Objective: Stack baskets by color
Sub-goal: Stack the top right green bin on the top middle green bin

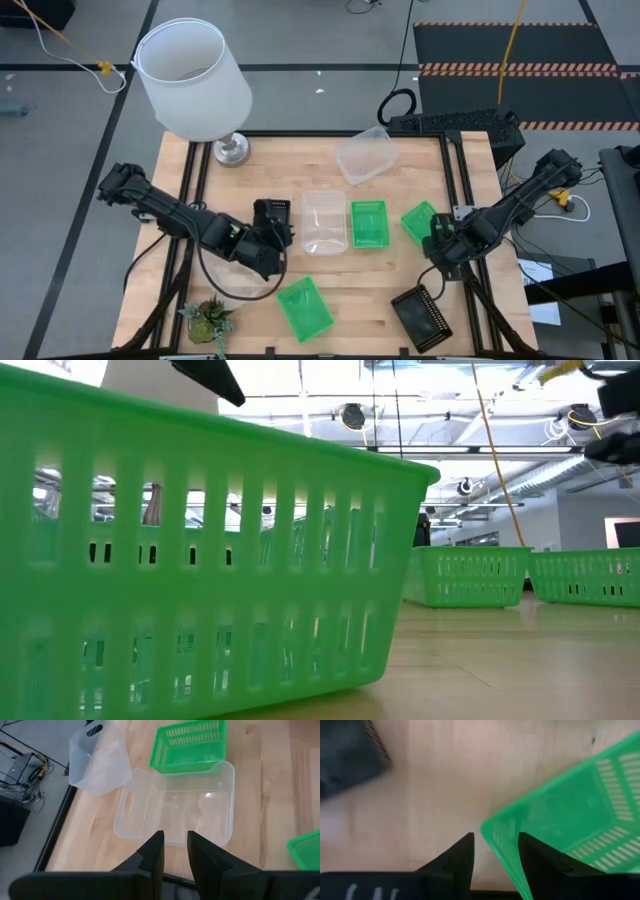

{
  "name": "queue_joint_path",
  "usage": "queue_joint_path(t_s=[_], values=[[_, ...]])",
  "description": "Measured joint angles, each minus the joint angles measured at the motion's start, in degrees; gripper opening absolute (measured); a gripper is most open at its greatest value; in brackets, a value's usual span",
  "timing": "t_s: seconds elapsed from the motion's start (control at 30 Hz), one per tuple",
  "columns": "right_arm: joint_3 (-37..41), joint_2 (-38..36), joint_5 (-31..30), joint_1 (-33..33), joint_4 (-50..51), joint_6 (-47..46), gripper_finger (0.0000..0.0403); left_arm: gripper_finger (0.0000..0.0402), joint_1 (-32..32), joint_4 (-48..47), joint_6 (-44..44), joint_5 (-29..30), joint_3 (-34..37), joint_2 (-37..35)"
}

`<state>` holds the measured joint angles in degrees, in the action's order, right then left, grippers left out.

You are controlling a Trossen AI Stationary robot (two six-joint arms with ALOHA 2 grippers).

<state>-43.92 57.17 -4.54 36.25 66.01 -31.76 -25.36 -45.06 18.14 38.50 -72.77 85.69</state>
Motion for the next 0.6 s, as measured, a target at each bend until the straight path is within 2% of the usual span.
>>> queue_joint_path(t_s=[0.3, 0.43, 0.6], values=[[5.7, 0.0, 0.3, 0.0, -0.1, 1.6, 0.0159, 0.0088, 0.3, 2.9, -2.0, 0.0, 1.4, 0.0], [5.8, 0.0, 0.3, 0.0, -0.2, 1.5, 0.0142, 0.0088, 0.6, 3.0, -2.7, 0.0, 1.4, 0.0], [6.1, 0.0, 0.3, 0.0, -0.6, 1.6, 0.0104, 0.0088, 1.1, 3.2, -3.5, 0.0, 1.4, 0.0]])
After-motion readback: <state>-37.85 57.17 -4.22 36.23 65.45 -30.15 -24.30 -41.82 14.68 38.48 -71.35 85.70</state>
